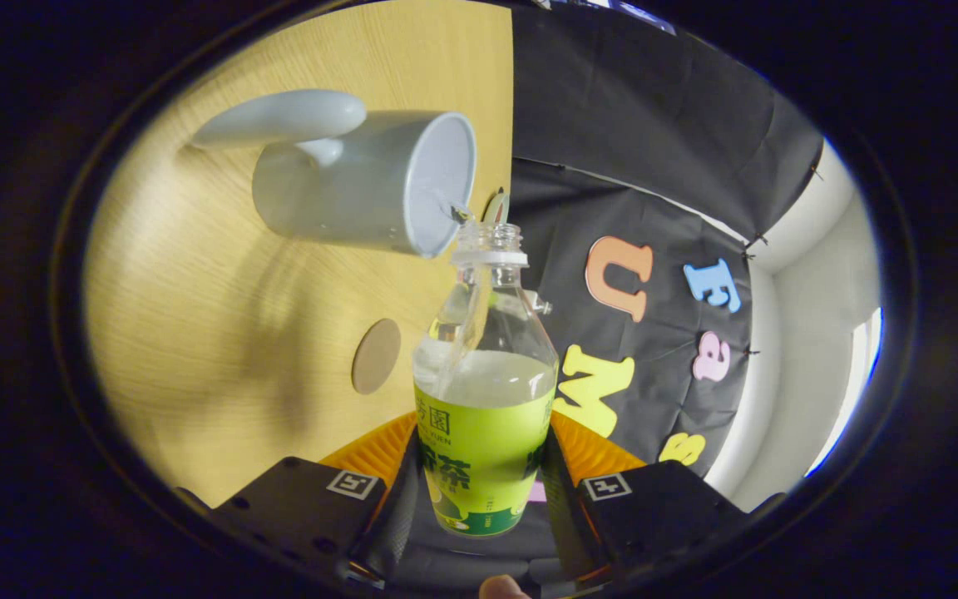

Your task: Take the bottle from table, then pour the juice into the cup, finally place the bottle on the coaster

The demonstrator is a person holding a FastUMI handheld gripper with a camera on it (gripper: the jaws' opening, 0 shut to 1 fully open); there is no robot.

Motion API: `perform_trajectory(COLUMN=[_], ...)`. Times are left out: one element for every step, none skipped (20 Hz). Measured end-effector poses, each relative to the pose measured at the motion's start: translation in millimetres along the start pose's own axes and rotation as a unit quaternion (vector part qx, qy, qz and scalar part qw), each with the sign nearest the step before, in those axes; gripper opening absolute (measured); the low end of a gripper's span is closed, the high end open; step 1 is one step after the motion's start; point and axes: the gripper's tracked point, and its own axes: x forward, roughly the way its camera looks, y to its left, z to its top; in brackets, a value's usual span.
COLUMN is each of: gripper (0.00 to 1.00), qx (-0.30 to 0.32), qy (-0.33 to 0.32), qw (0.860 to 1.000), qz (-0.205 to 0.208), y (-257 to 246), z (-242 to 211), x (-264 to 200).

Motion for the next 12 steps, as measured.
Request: perform_trajectory(gripper=[0.75, 0.75, 0.75, 0.75, 0.75, 0.75, 0.75, 0.75, 0.75, 0.75, 0.75, 0.75], qx=[-0.003, -0.006, -0.008, -0.011, -0.014, -0.017, -0.021, -0.025, -0.028, -0.032, -0.035, -0.037], qy=[0.0, 0.0, 0.001, 0.001, 0.001, 0.0, 0.001, 0.0, -0.001, -0.001, -0.002, -0.003], qw=[1.0, 1.0, 1.0, 1.0, 1.0, 1.0, 1.0, 1.0, 1.0, 0.999, 0.999, 0.999], qz=[-0.001, -0.002, -0.002, -0.004, -0.004, -0.006, -0.008, -0.009, -0.011, -0.011, -0.012, -0.013], y=[-0.8, -1.2, -1.2, -2.8, -3.8, -4.9, -6.0, -7.5, -8.7, -9.4, -10.4, -11.0], z=[0.4, 0.6, 0.0, 0.4, -0.3, 0.8, 0.8, 1.3, 1.9, 2.0, 2.3, 2.7], x=[-1.4, -2.0, -1.3, -0.5, -0.2, 0.2, 0.1, 0.1, 0.3, 0.2, 0.0, 0.6])
